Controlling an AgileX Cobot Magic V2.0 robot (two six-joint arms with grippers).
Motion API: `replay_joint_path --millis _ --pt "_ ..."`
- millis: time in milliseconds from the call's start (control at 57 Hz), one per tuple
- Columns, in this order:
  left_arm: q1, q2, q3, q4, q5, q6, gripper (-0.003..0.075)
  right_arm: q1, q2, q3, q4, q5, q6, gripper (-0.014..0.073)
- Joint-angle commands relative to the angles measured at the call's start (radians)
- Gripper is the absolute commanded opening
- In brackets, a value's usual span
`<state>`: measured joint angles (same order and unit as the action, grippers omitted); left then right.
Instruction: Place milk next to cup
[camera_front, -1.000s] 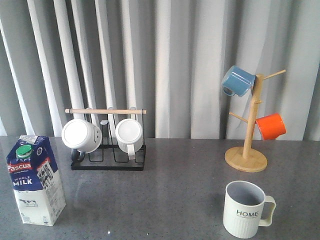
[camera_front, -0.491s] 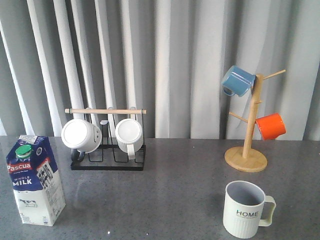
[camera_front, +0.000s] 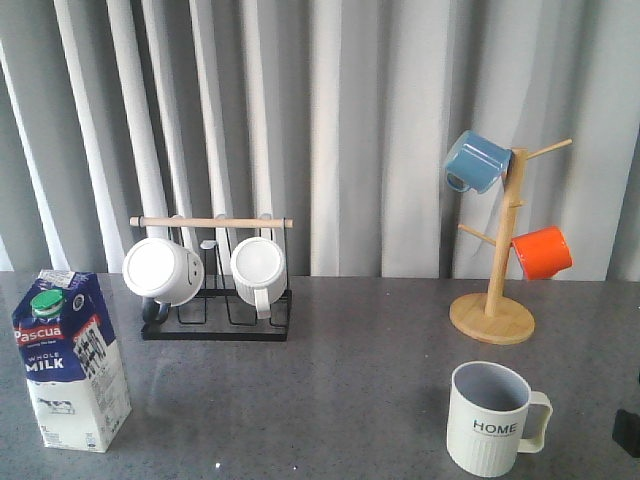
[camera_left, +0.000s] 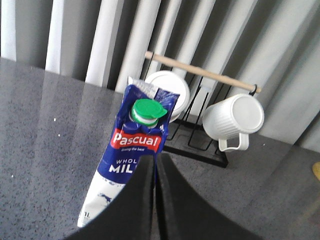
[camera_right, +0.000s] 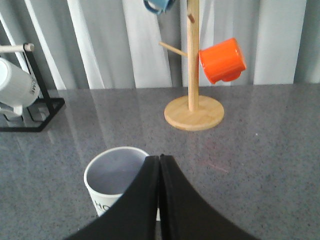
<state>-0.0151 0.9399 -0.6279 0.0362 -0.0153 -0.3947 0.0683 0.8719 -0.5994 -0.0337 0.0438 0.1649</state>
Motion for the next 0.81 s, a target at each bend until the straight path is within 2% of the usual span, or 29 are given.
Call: replay_joint_path --millis 0,123,211,263,351,439,491,579,667,789 --pt "0.002 0.039 -0.042 0.014 -0.076 -0.001 -0.0006 -0.004 0.004 -0.037 -0.018 -0.044 -0.009 -0.0003" --pt "0.002 0.052 -0.042 0.054 -0.077 0.051 -0.0005 -0.004 0.009 -0.037 -0.062 -0.065 -0.009 0.0021" --pt "0.002 0.052 -0.042 0.057 -0.077 0.086 0.0003 -0.004 0.009 -0.037 -0.082 -0.065 -0.010 0.0071" --pt "0.002 0.052 -0.046 0.057 -0.076 0.114 0.0018 -0.004 0.009 -0.037 -0.089 -0.065 -0.010 0.0123" --pt "0.002 0.052 -0.061 0.066 -0.044 0.188 0.0071 -0.004 0.009 -0.037 -0.103 -0.065 -0.010 0.0259" --pt "0.002 0.055 -0.087 0.072 0.008 0.260 0.0171 -0.004 0.009 -0.037 -0.106 -0.065 -0.010 0.0433" --pt "0.002 0.057 -0.105 0.072 0.029 0.272 0.0257 -0.004 0.009 -0.037 -0.106 -0.065 -0.010 0.0535" --pt "0.002 0.058 -0.125 0.072 0.032 0.270 0.0415 -0.004 0.009 -0.037 -0.110 -0.070 -0.010 0.0652" --pt "0.002 0.062 -0.124 0.071 -0.010 0.270 0.0551 -0.004 0.009 -0.037 -0.125 -0.071 -0.011 0.0696" --pt "0.002 0.063 -0.124 0.053 -0.032 0.270 0.0645 -0.004 0.009 -0.037 -0.135 -0.070 -0.010 0.0688"
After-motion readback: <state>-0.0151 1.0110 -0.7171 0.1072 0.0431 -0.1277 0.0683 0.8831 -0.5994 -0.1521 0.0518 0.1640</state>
